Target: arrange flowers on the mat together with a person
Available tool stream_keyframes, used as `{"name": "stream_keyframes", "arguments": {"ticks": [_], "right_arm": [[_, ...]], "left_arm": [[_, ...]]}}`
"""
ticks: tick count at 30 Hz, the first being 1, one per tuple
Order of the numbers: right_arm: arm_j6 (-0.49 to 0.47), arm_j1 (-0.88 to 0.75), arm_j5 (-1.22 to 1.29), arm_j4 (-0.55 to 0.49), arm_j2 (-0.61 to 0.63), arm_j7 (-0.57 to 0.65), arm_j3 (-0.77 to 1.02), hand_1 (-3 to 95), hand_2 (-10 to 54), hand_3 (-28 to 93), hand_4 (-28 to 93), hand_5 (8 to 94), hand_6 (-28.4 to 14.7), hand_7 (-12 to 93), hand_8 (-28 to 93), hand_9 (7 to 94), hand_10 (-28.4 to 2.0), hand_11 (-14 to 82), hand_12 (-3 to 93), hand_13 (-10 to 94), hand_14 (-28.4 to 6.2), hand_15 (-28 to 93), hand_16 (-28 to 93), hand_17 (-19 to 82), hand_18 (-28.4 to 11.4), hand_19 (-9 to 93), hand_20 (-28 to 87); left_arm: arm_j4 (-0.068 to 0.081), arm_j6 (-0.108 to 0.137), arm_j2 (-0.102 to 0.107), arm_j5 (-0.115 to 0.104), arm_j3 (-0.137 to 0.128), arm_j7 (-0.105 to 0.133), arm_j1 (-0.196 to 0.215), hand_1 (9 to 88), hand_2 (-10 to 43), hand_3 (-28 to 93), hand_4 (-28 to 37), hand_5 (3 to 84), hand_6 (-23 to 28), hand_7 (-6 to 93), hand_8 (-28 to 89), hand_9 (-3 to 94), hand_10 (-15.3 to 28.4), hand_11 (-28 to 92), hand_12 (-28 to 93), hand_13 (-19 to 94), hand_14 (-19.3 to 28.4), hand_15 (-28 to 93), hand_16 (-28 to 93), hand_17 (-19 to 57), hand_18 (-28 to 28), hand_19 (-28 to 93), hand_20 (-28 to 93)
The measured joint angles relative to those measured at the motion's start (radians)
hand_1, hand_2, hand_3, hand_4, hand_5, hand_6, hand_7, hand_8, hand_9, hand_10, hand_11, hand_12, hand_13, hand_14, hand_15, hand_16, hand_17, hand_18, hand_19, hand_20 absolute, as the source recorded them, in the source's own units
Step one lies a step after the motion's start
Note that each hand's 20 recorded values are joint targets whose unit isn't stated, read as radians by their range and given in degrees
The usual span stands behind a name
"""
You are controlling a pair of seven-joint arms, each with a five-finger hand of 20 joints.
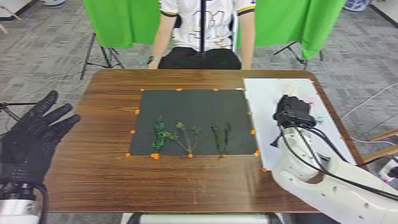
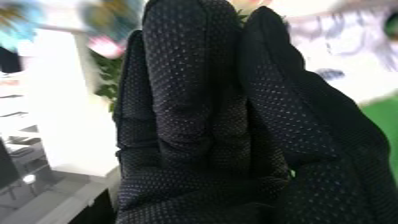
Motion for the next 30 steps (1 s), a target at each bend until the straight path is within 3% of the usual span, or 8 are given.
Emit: {"name": "stream_keyframes", "arguments": {"ticks": [4,7,9,13,17,20,26,30], "right_arm": [[0.032,0.035,-0.013,-0.073,0.001,-0.019,-0.036,60.4,-9.5,64,-28,84.2,3.6,22,1,93.7,-6.3,9.0,33.0,84,-1.6,40,31,34,-12.9,73,3],[0.046,0.090,0.011,-0.105,-0.012,-0.076,-0.081,60.2,-9.5,65,-28,84.3,3.7,22,1,93.7,-6.2,8.8,33.1,84,-1.4,40,31,33,-13.2,73,3],[0.054,0.133,0.052,-0.108,-0.033,-0.131,-0.112,60.0,-9.5,65,-28,84.3,3.7,22,1,93.7,-6.1,8.6,33.1,83,-1.5,40,32,32,-13.6,74,4],[0.056,0.251,0.076,-0.074,-0.118,-0.165,-0.230,59.8,-9.5,65,-28,84.2,3.7,22,1,93.7,-6.0,8.5,33.4,83,-1.5,40,32,31,-13.9,74,4],[0.054,0.346,0.119,0.016,-0.254,-0.206,-0.320,59.4,-9.5,66,-28,84.0,4.0,23,2,93.7,-5.9,8.4,33.6,83,-1.6,40,32,31,-14.1,75,5],[0.055,0.403,0.193,0.066,-0.342,-0.265,-0.374,59.3,-9.5,66,-28,83.8,4.0,23,1,93.7,-5.7,8.2,33.7,83,-1.6,41,32,30,-14.1,75,5],[0.065,0.525,0.296,0.121,-0.486,-0.282,-0.519,58.9,-9.5,66,-28,83.5,4.5,23,1,93.6,-5.5,8.1,34.0,82,-1.8,41,32,30,-14.3,75,6],[0.070,0.605,0.320,0.144,-0.553,-0.274,-0.628,58.6,-9.5,65,-28,83.3,5.2,23,0,93.7,-5.2,10.1,34.2,82,-2.3,42,31,30,-14.4,75,6]], "left_arm": [[-0.012,-0.021,-0.057,0.056,-0.025,-0.072,-0.026,20.0,6.7,76,-26.8,31.2,4.5,9.5,-8,30.8,14.5,16,12,21,21.9,42,-5,-8.9,17.4,37,17],[-0.019,-0.034,-0.085,0.065,-0.038,-0.082,-0.039,20.0,6.7,76,-26.7,31.2,4.5,9.5,-8,30.8,14.5,16,12,21,21.9,42,-5,-8.8,17.5,37,17],[-0.022,-0.040,-0.094,0.068,-0.044,-0.083,-0.045,20.0,6.7,76,-26.7,31.2,4.5,9.5,-8,30.8,14.6,16,12,21,21.9,42,-5,-8.8,17.5,38,17],[-0.022,-0.049,-0.099,0.075,-0.047,-0.097,-0.068,20.0,6.7,76,-26.7,31.2,4.4,9.5,-8,30.8,14.6,17,12,21,22.0,43,-5,-8.7,17.6,38,17],[-0.016,-0.062,-0.106,0.088,-0.044,-0.138,-0.120,20.0,6.6,76,-26.6,31.2,4.5,9.5,-8,30.8,14.6,17,12,21,22.0,43,-5,-8.6,17.6,38,17],[-0.008,-0.069,-0.106,0.094,-0.035,-0.148,-0.158,20.0,6.6,76,-26.6,31.2,4.5,9.5,-8,30.8,14.6,17,12,21,22.1,43,-5,-8.5,17.7,39,18],[0.019,-0.084,-0.087,0.113,0.016,-0.168,-0.258,20.0,6.6,76,-26.8,31.3,4.5,9.5,-8,30.8,14.7,17,12,21,22.2,43,-5,-8.3,17.9,39,18],[0.028,-0.091,-0.070,0.121,0.027,-0.181,-0.311,20.1,6.6,76,-26.7,31.4,4.5,9.5,-8,30.9,14.7,17,12,21,22.3,43,-5,-8.4,17.9,40,18]]}}
